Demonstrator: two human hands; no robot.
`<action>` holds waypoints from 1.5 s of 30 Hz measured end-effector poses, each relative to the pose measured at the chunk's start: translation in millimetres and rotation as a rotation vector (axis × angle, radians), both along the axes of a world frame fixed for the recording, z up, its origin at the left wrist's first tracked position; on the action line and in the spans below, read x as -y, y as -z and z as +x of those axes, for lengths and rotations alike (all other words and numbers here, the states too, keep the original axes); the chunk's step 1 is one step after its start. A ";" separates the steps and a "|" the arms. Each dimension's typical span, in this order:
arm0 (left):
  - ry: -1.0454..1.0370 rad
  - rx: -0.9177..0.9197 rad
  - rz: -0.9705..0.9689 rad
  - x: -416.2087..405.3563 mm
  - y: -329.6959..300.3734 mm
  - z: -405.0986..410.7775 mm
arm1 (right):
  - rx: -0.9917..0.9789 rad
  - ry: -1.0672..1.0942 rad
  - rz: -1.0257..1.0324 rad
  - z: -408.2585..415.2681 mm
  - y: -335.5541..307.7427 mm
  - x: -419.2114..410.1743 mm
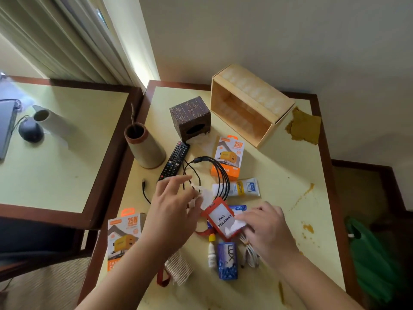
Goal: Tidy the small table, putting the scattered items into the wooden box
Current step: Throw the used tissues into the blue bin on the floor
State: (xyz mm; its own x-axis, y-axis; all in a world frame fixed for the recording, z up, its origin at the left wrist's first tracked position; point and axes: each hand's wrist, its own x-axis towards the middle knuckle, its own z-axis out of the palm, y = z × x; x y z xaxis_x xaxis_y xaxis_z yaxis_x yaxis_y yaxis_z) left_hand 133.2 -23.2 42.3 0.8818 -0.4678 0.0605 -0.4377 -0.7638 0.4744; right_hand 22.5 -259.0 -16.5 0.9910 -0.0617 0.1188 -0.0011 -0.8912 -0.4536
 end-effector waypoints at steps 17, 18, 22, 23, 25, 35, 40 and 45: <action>0.149 -0.297 0.490 109.4 75.4 193.4 | 0.223 0.312 0.073 69.2 -65.6 17.0; 0.136 -0.310 0.485 111.9 76.9 193.1 | 0.216 0.313 0.063 68.0 -64.2 17.3; 0.004 -0.298 0.495 119.4 75.9 188.6 | 0.202 0.315 0.048 63.7 -59.0 14.9; -0.033 -0.294 0.514 119.9 73.7 186.5 | 0.197 0.317 0.047 62.5 -57.7 13.9; -0.069 -0.276 0.518 120.0 66.4 182.3 | 0.187 0.321 0.050 60.4 -56.1 11.5; -0.203 0.161 -0.119 31.3 -22.1 54.4 | 0.195 0.285 0.073 38.2 -69.5 -2.1; -0.345 0.022 -0.118 -43.7 -52.7 -61.3 | 0.214 0.193 0.121 23.7 -70.0 -34.7; -0.497 0.006 -0.103 -117.5 -52.5 -141.7 | 0.221 -0.056 0.165 8.9 -58.8 -97.3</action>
State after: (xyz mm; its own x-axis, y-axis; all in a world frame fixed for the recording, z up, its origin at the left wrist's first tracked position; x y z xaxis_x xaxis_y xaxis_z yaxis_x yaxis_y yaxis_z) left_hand -8.5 94.3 94.8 0.9958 0.0171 0.0898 -0.0360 -0.8300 0.5566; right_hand 31.3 -161.7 42.3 0.9446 -0.0435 0.3253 0.1615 -0.8013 -0.5760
